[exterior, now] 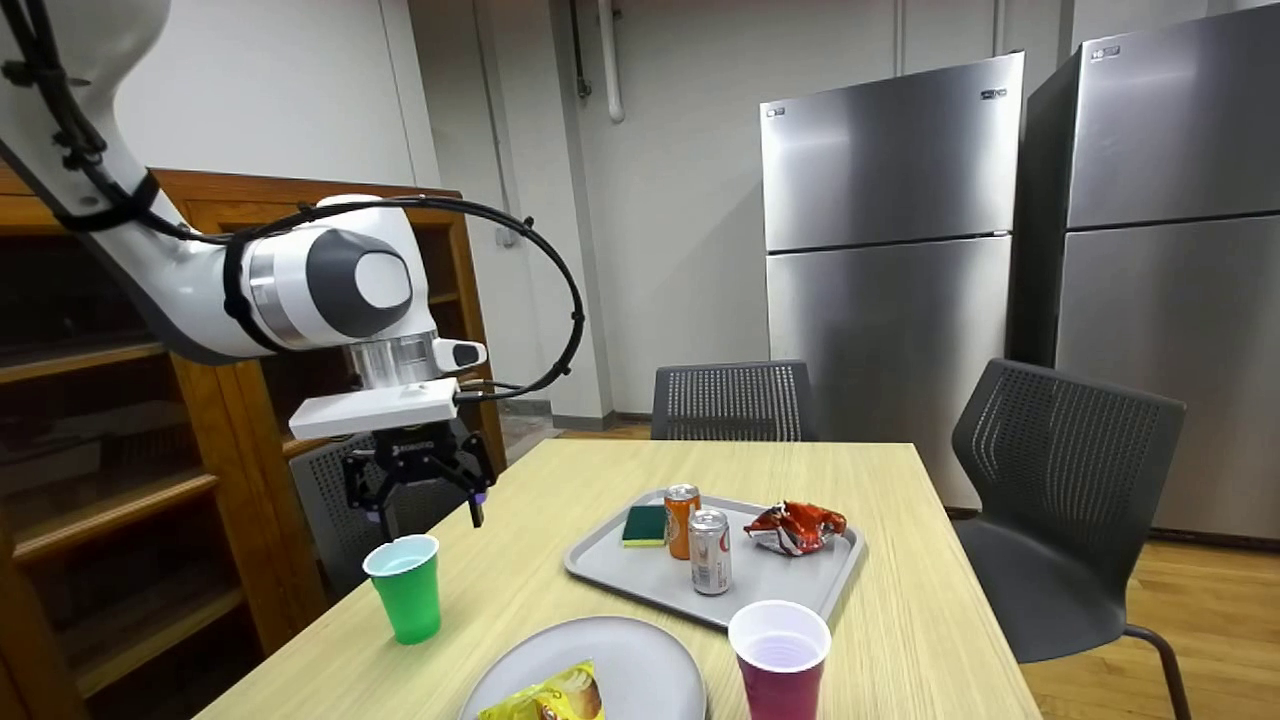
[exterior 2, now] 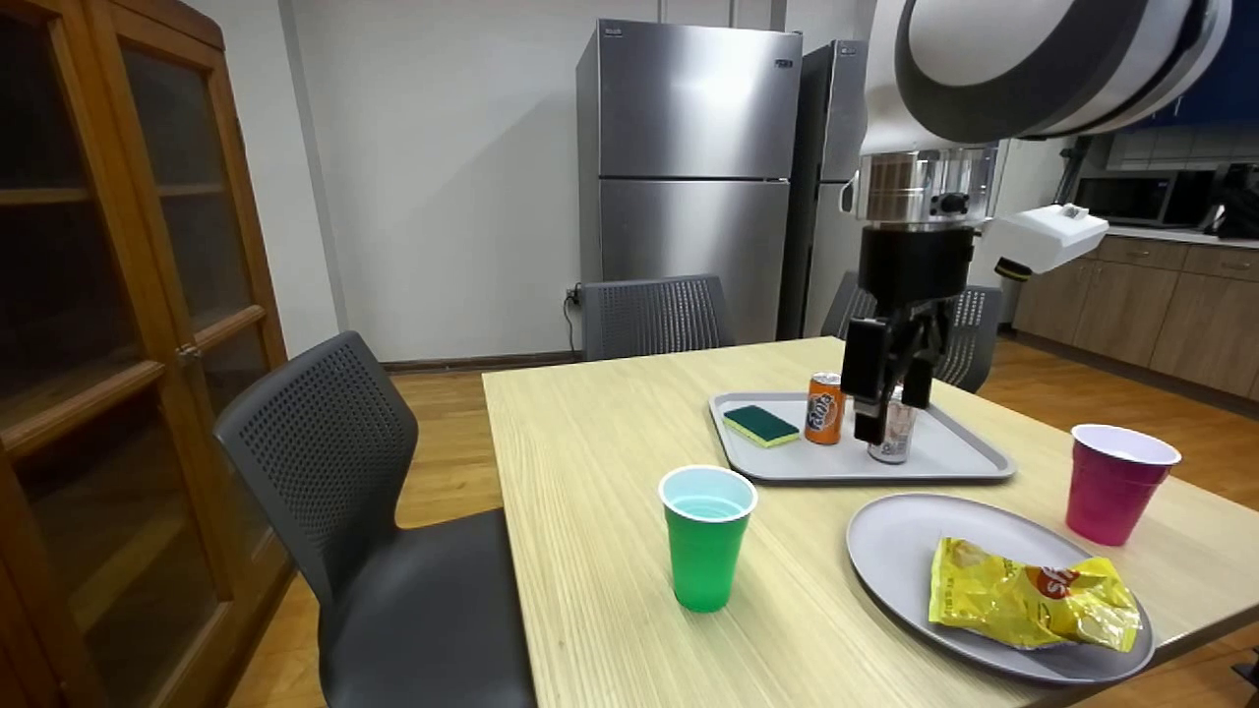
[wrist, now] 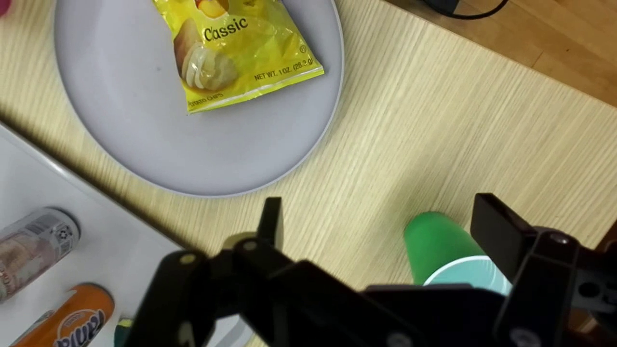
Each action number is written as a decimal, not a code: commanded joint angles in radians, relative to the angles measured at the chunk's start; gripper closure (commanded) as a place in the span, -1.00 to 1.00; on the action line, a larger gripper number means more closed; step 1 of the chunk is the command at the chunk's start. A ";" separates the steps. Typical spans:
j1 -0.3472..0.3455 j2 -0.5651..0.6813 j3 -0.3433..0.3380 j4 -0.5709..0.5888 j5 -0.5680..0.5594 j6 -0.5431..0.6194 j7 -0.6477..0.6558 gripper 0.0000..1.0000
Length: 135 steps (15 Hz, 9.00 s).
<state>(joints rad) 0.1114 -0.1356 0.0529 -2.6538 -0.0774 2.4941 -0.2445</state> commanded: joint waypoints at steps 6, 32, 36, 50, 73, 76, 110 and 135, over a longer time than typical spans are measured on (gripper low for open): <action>-0.004 0.005 0.006 0.001 0.001 -0.001 -0.001 -1.00; -0.161 -0.045 -0.161 -0.163 -0.205 0.133 -0.225 -1.00; -0.185 0.038 -0.176 -0.129 -0.222 0.229 -0.222 -1.00; -0.222 0.224 -0.219 -0.127 -0.390 0.367 -0.166 -1.00; -0.191 0.352 -0.309 -0.127 -0.756 0.439 0.064 -1.00; -0.189 0.353 -0.301 -0.127 -0.741 0.457 0.070 -1.00; -0.176 0.182 -0.197 -0.133 -0.555 0.440 0.070 1.00; 0.110 0.464 -0.168 0.219 -0.585 0.454 0.388 1.00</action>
<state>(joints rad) 0.1719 0.2622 -0.0913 -2.5066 -0.6304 2.9621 0.0724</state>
